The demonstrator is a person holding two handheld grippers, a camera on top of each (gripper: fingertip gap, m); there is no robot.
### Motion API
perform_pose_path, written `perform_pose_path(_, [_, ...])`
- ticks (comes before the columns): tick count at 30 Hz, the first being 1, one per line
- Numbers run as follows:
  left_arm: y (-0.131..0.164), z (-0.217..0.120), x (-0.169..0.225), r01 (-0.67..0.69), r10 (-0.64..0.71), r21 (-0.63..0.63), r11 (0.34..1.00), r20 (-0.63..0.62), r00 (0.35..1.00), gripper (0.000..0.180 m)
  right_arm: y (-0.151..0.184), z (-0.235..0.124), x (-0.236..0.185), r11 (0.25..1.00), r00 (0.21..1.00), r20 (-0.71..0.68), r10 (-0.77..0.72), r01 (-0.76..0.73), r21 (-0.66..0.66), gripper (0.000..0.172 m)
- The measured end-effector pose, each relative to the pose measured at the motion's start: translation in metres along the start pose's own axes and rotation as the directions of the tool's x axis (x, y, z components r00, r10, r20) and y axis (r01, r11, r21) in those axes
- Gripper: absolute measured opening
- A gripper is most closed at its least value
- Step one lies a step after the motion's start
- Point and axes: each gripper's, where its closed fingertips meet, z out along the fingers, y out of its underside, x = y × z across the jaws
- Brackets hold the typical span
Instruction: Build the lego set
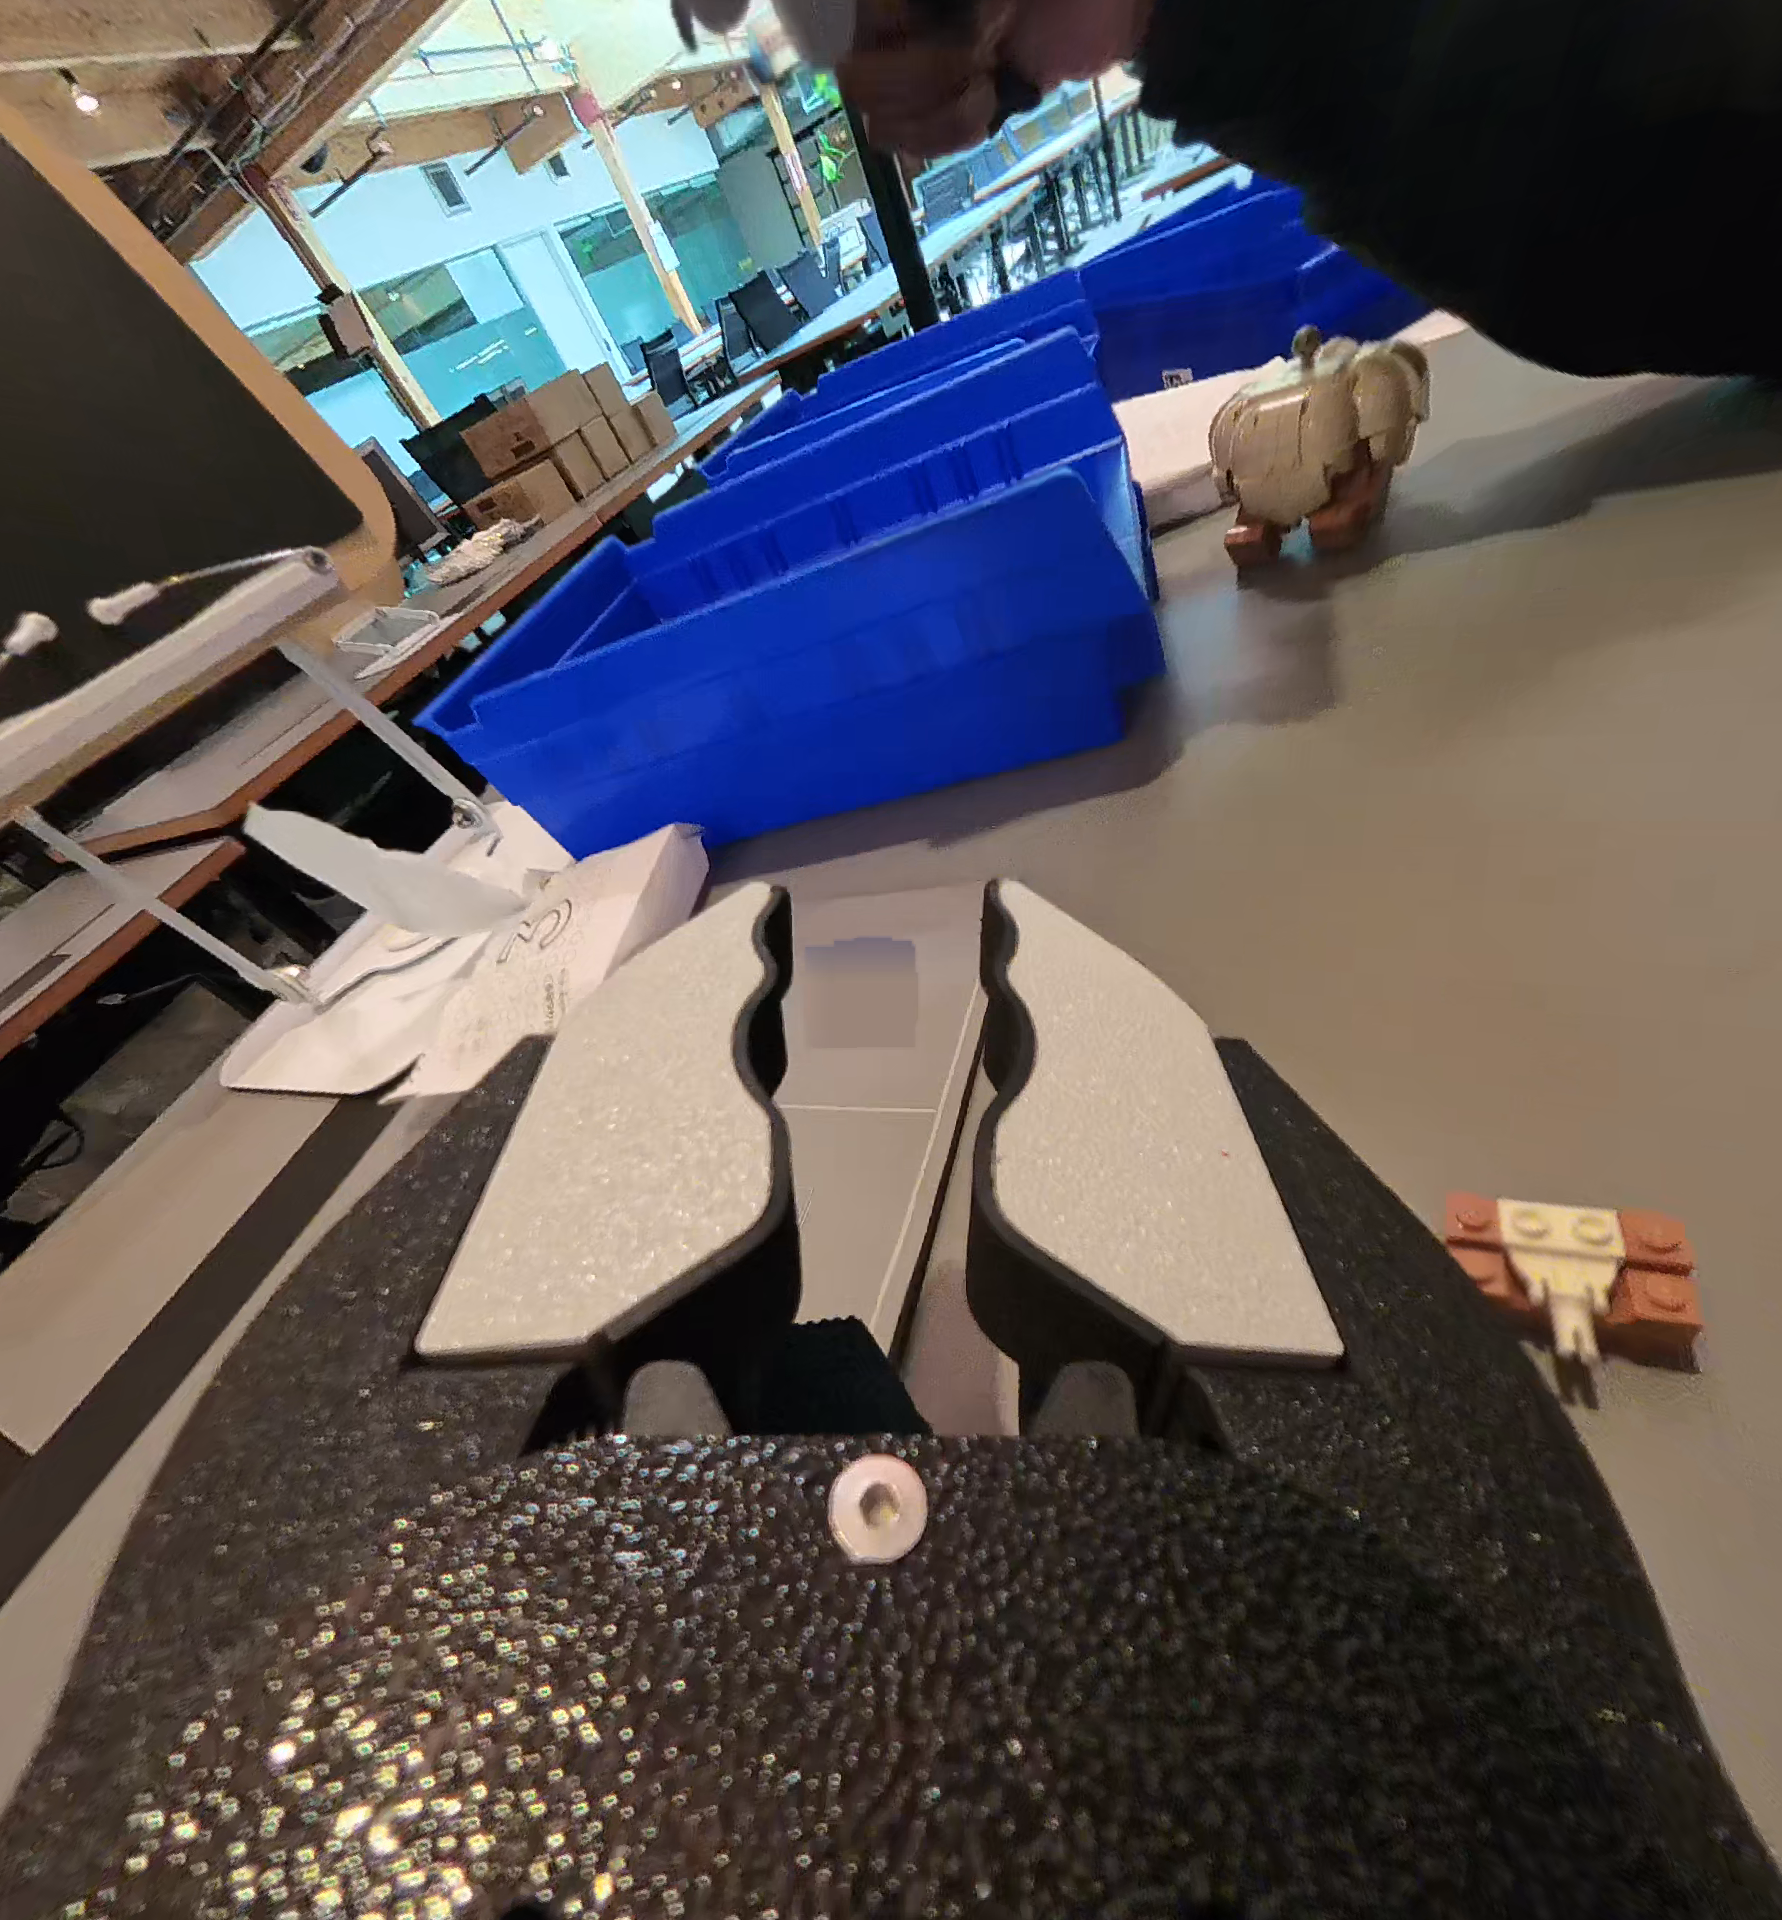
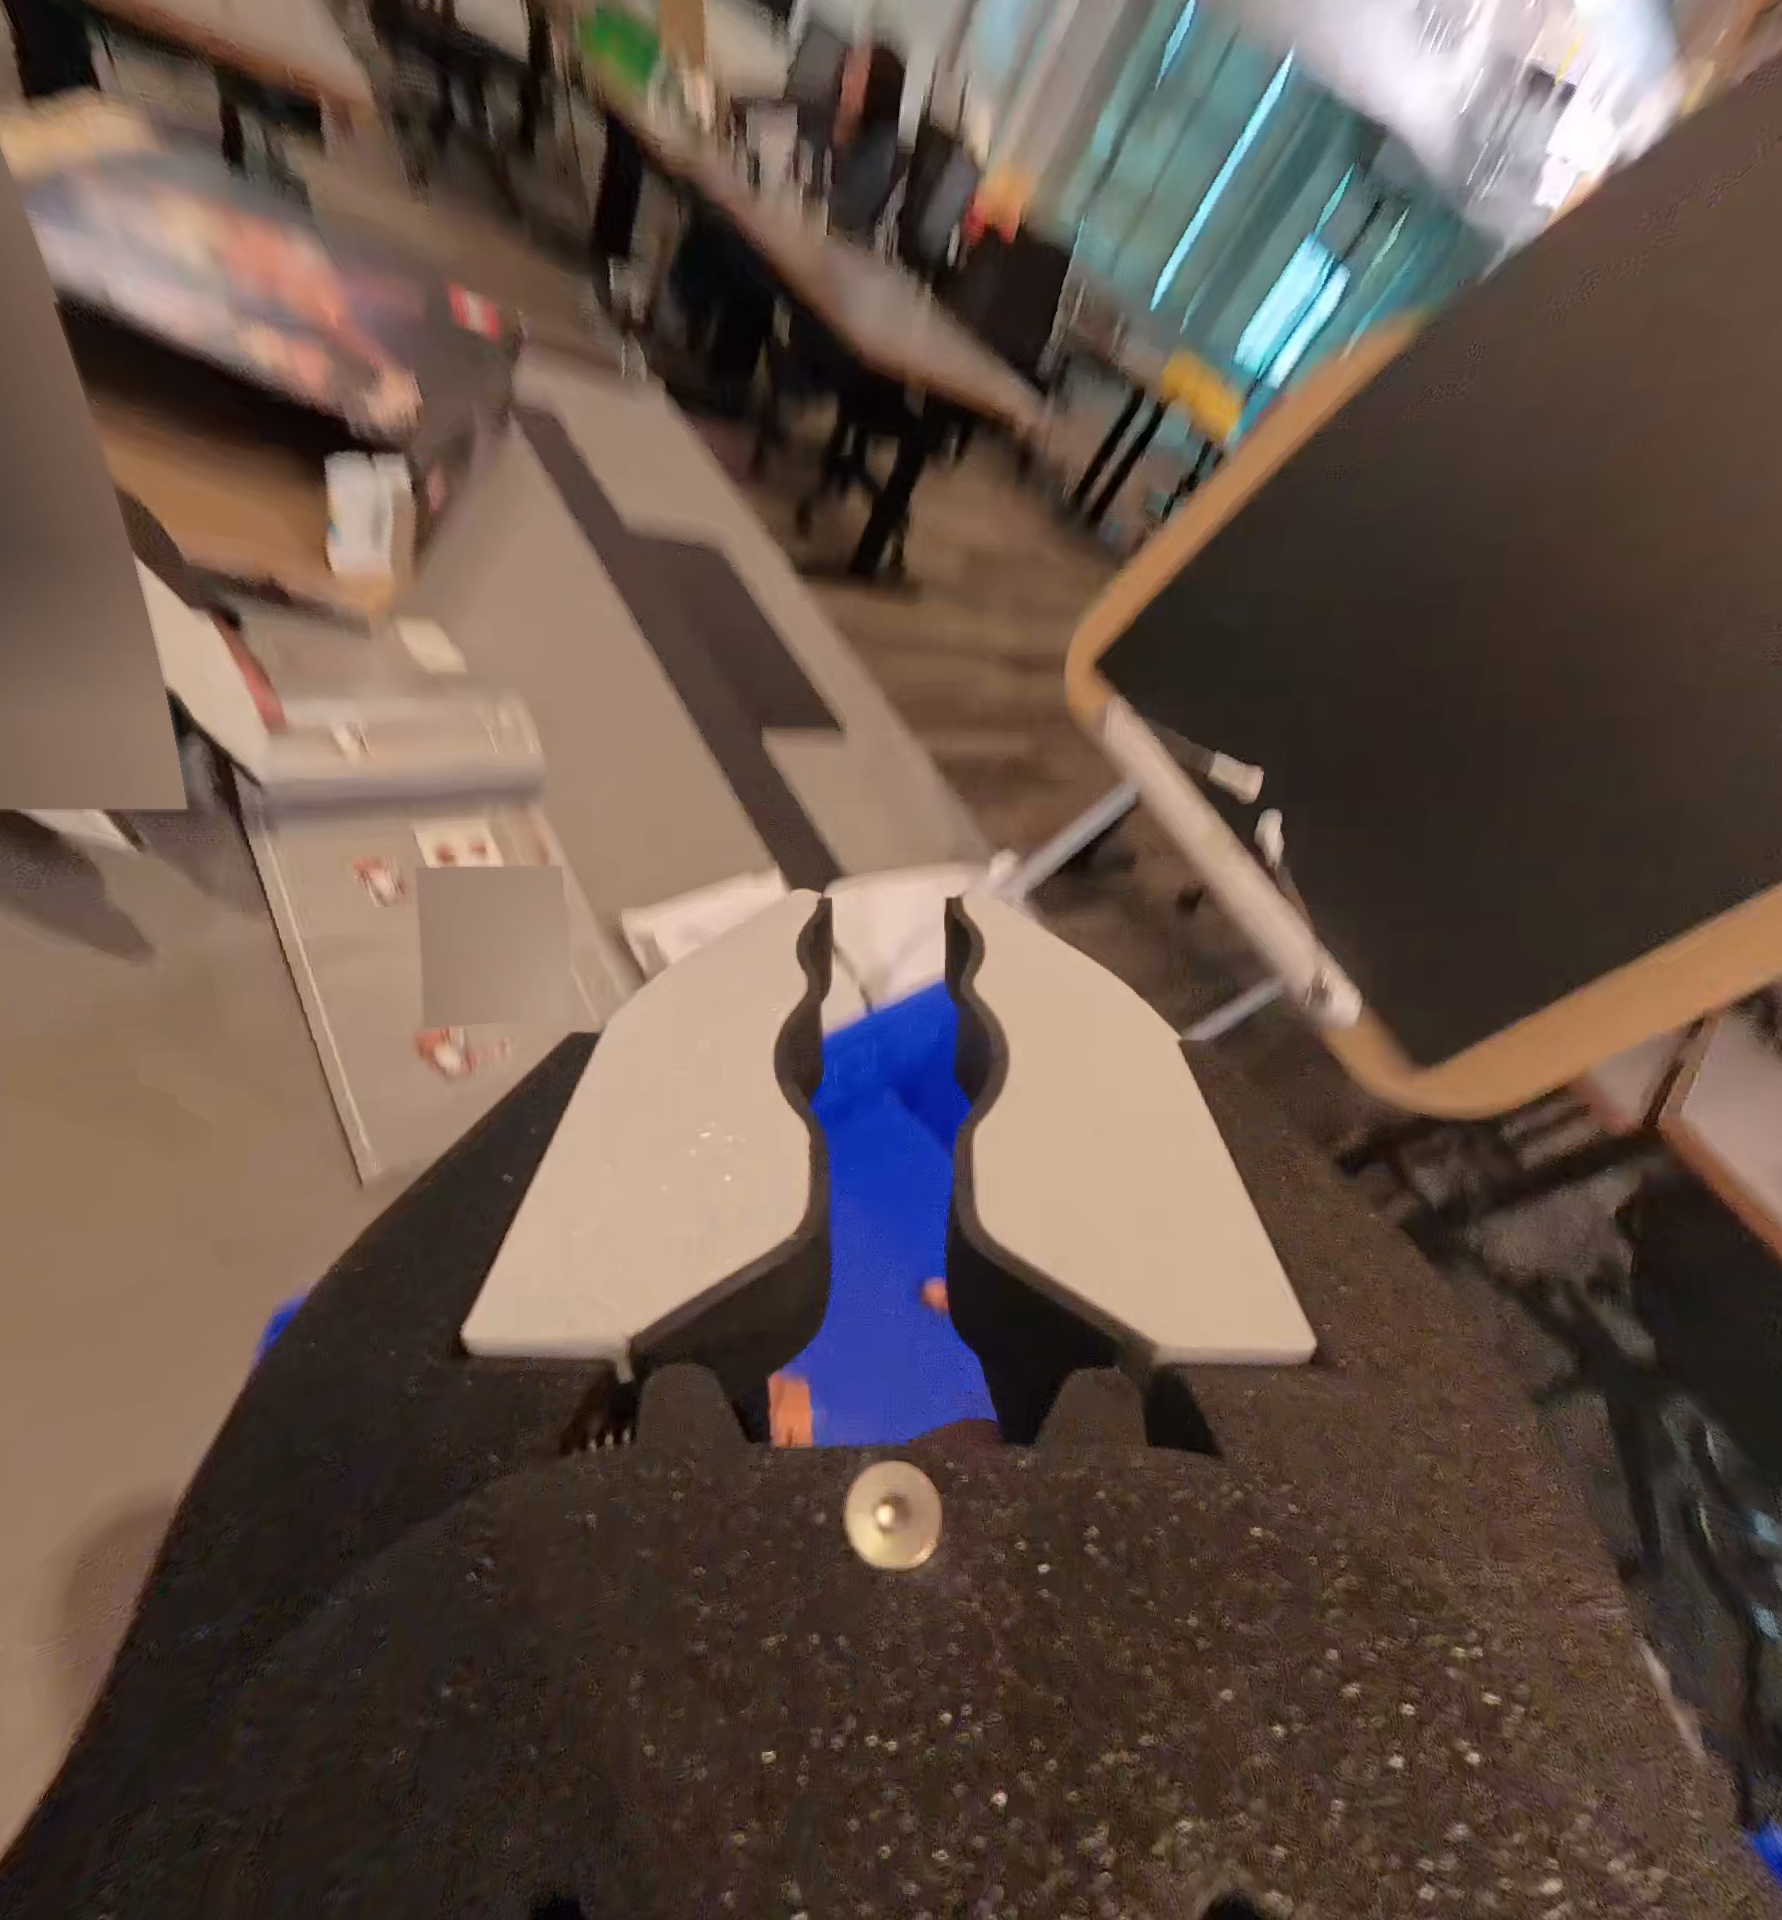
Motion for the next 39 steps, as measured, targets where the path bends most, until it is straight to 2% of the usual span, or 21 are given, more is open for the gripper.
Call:
perform_pose_path(2, [0.005,0.001,0.0,0.015,-0.015,0.0,1.0,-0.01,1.0,0.034,0.036,0.01,0.005,0.986,0.998,0.048,0.034,-0.026,-0.164,0.021])
perform_pose_path(5, [0.01,0.004,0.002,0.028,-0.028,-0.02,0.999,-0.028,0.999,0.033,0.088,0.016,0.006,0.92,0.991,0.105,0.085,-0.037,-0.39,0.026])
perform_pose_path(9, [0.011,0.004,0.009,-0.007,0.006,-0.032,0.999,-0.042,0.999,0.033,0.142,0.005,-0.008,0.805,0.97,0.221,0.104,0.048,-0.591,0.032])
perform_pose_path(17, [0.011,0.003,0.014,0.0,-0.003,-0.042,0.999,-0.049,0.999,0.032,0.2,-0.021,-0.063,0.584,0.87,0.424,0.251,0.213,-0.784,0.057])
perform_pose_path(22, [0.011,0.003,0.014,-0.005,0.003,-0.044,0.999,-0.047,0.999,0.032,0.245,-0.022,-0.067,0.361,0.89,0.413,0.194,0.326,-0.874,0.085])
perform_pose_path(23, [0.011,0.003,0.015,-0.007,0.005,-0.046,0.999,-0.048,0.999,0.032,0.249,-0.021,-0.067,0.337,0.895,0.4,0.195,0.322,-0.885,0.089])
perform_pose_path(25, [0.012,0.003,0.015,-0.013,0.01,-0.051,0.999,-0.049,0.999,0.032,0.249,-0.016,-0.062,0.337,0.905,0.392,0.168,0.321,-0.885,0.099])
perform_pose_path(27, [0.012,0.003,0.016,-0.017,0.014,-0.054,0.998,-0.053,0.999,0.032,0.249,-0.006,-0.043,0.348,0.939,0.338,0.063,0.296,-0.889,0.084])
perform_pose_path(30, [0.013,0.003,0.017,-0.024,0.021,-0.058,0.998,-0.057,0.998,0.032,0.249,0.001,-0.02,0.359,0.965,0.262,-0.026,0.253,-0.898,0.083])
perform_pose_path(35, [0.014,0.004,0.018,-0.029,0.025,-0.063,0.998,-0.06,0.998,0.032,0.232,-0.005,-0.023,0.443,0.964,0.264,0.032,0.223,-0.868,0.078])
perform_pose_path(39, [0.014,0.004,0.019,-0.03,0.026,-0.065,0.997,-0.062,0.998,0.032,0.224,-0.009,-0.051,0.492,0.922,0.357,0.15,0.243,-0.836,0.079])
